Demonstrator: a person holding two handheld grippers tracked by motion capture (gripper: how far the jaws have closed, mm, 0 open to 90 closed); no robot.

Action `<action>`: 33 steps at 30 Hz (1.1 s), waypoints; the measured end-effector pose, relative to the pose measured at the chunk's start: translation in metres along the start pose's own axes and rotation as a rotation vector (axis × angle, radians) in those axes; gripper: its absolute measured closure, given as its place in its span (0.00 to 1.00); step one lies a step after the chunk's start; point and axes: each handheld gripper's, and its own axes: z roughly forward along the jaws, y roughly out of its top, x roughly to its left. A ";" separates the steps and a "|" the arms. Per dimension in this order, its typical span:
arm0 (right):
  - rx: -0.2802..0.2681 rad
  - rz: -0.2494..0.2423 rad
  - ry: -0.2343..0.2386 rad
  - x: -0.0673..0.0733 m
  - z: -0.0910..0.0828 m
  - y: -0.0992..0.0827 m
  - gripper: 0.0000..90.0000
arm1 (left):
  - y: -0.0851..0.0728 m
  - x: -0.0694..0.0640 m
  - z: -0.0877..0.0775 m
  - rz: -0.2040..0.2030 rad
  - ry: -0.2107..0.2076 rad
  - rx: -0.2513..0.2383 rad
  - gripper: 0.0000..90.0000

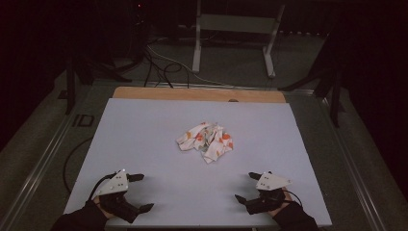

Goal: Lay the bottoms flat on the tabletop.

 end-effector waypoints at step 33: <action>-0.023 0.013 0.062 0.000 -0.005 0.011 0.11 | 0.005 -0.008 0.009 0.002 -0.022 0.018 0.00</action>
